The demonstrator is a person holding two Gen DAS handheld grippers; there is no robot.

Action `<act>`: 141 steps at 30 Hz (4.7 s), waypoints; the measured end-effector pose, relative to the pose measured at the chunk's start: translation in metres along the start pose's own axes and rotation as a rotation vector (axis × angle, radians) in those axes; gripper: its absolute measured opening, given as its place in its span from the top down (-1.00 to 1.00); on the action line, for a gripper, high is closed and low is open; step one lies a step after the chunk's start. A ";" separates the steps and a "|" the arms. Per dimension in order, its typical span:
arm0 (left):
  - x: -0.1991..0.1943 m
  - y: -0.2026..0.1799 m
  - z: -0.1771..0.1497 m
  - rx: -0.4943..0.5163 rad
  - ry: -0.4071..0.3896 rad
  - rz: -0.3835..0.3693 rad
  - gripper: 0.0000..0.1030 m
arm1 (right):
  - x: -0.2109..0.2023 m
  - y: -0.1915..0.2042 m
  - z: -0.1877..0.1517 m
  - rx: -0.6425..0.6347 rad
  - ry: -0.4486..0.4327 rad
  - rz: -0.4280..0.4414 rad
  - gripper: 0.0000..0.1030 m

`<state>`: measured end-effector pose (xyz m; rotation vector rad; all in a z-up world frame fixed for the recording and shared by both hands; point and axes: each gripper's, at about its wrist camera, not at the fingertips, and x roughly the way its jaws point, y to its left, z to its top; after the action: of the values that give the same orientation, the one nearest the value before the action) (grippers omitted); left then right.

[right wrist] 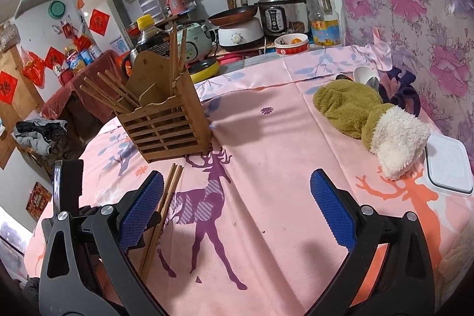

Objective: Organize utensils
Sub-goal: 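Move both open tools back down to the last loose chopsticks, then close the left tool on a bamboo chopstick, then close the right tool on the last bamboo chopstick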

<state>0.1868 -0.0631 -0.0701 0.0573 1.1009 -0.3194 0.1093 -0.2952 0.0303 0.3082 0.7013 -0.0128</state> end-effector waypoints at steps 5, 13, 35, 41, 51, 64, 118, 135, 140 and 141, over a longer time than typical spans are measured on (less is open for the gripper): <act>0.001 0.002 0.001 0.009 -0.005 0.007 -0.89 | 0.000 -0.001 -0.001 0.008 0.000 0.000 -0.86; 0.002 0.008 0.001 0.017 -0.016 0.031 -0.91 | 0.001 -0.002 -0.001 0.012 0.003 0.000 -0.86; -0.039 0.117 -0.033 -0.122 -0.036 0.068 -0.90 | 0.009 0.001 -0.007 -0.002 0.042 0.015 -0.86; -0.065 0.109 -0.037 -0.116 -0.121 0.073 -0.90 | 0.027 0.036 -0.030 -0.121 0.145 0.116 -0.86; -0.073 0.121 -0.031 -0.166 -0.153 0.148 -0.90 | 0.055 0.114 -0.092 -0.481 0.317 0.127 -0.85; -0.090 0.115 -0.057 -0.139 -0.166 0.072 -0.90 | 0.023 0.025 -0.071 -0.301 0.264 0.067 -0.56; -0.098 0.070 -0.120 -0.006 -0.104 -0.124 0.86 | 0.013 0.025 -0.064 -0.224 0.213 0.123 -0.04; -0.101 0.078 -0.120 -0.042 -0.116 -0.148 0.87 | 0.026 0.059 -0.092 -0.400 0.302 0.126 0.38; -0.100 0.074 -0.119 -0.025 -0.112 -0.144 0.80 | 0.033 0.062 -0.097 -0.414 0.341 0.118 0.58; -0.099 0.074 -0.119 -0.023 -0.109 -0.144 0.75 | 0.033 0.062 -0.097 -0.410 0.341 0.118 0.72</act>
<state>0.0636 0.0538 -0.0454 -0.0597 1.0025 -0.4340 0.0805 -0.2058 -0.0435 -0.0462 1.0010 0.2983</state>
